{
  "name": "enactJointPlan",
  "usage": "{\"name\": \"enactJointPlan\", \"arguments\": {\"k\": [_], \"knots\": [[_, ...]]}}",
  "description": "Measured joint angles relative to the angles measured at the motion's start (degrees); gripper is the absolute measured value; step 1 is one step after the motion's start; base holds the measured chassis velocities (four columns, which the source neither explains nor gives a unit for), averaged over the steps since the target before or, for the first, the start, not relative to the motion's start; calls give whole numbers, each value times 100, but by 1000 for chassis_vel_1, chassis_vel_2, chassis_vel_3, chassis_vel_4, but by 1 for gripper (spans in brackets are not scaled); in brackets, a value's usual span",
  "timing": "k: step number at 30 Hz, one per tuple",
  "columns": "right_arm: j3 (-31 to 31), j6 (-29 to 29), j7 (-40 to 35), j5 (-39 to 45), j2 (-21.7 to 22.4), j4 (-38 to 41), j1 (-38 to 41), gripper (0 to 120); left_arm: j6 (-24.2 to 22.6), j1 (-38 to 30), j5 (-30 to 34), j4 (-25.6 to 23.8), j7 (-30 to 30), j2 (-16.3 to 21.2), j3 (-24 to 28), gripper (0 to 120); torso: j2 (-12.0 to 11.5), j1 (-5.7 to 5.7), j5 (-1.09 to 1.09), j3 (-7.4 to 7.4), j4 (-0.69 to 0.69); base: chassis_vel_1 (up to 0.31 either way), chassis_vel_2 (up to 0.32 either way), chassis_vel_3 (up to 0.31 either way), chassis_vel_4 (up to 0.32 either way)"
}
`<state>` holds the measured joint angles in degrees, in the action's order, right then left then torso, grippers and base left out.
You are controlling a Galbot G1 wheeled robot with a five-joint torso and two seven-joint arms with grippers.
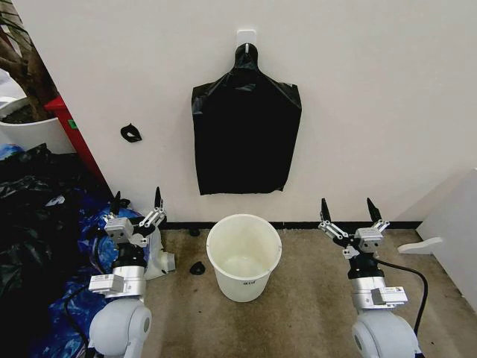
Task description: Place the garbage bag over the trash bin.
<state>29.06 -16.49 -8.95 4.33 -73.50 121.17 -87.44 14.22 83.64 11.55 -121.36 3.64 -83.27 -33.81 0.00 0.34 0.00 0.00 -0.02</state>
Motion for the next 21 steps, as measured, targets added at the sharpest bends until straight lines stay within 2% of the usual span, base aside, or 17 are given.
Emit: {"name": "enactJointPlan", "arguments": {"k": [9,13,15,16,17,19,21], "knots": [[-79,23,13,276,51,-25,66,100,4,-23,-19,5,3,-33,-1,100,0,0,1,0,0,0,0,0,0],[-214,135,153,1428,291,44,264,100,5,-121,-19,114,6,17,69,100,0,0,-2,0,-4,0,0,0,0],[-390,229,169,2372,465,-4,594,100,8,-132,-21,162,8,60,89,100,0,0,1,0,3,0,0,0,0],[-390,229,169,2372,465,-4,594,100,8,-132,-21,162,8,60,89,100,0,0,1,0,3,0,0,0,0],[-437,257,173,2776,512,-13,720,100,8,-166,-12,198,10,111,118,100,0,0,0,0,4,0,0,0,0],[-588,308,181,3503,577,-36,1025,100,7,-201,-3,238,7,190,106,100,0,1,-2,0,-5,0,0,0,0],[-830,336,210,4158,620,-108,1427,100,5,-193,9,251,11,238,39,100,0,1,0,0,-3,0,0,0,0]]}}
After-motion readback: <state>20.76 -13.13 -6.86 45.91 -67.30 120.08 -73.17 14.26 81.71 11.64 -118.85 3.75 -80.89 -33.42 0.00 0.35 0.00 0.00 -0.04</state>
